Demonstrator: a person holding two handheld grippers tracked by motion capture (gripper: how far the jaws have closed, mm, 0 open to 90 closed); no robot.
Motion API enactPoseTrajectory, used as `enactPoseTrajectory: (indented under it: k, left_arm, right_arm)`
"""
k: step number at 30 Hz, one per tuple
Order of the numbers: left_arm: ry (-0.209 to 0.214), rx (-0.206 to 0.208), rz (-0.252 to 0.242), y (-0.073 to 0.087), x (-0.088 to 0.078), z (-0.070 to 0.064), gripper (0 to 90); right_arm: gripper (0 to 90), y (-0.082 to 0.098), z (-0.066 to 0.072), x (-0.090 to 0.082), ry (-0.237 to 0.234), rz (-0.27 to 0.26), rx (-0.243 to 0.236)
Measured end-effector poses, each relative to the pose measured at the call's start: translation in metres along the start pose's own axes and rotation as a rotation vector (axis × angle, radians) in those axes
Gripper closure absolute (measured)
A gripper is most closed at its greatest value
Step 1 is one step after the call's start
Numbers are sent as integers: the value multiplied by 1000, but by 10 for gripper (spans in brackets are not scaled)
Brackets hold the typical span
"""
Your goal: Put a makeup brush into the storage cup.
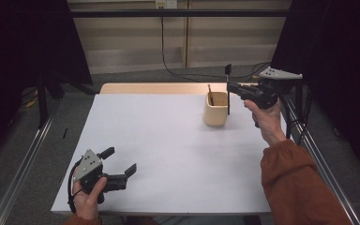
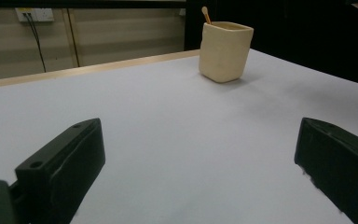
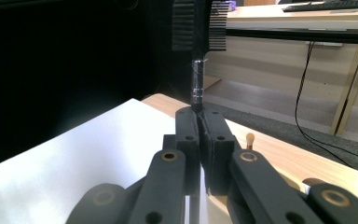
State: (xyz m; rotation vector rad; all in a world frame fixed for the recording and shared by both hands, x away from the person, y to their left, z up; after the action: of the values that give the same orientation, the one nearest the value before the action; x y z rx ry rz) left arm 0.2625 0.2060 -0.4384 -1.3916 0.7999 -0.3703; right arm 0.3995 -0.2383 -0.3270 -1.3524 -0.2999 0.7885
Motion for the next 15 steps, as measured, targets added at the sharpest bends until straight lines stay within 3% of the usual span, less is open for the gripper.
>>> enactPoseTrajectory:
  k: [15]
  left_arm:
    - [3, 0, 0, 0, 0, 0, 16]
  right_arm:
    - [865, -13, -10, 22, 26, 2, 9]
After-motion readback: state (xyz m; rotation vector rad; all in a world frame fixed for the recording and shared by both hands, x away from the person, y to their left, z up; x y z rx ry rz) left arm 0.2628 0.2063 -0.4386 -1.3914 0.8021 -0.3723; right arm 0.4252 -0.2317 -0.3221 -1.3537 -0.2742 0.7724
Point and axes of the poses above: each handheld gripper's, and its own axes: x roughly forward along the jaws, y roughly out of its underside, z roughly to its left, the point moved 3 cm from there along x, roughly forward along the jaws, and after that the axes turned 4 degrees about x, right-handed, at the moved point
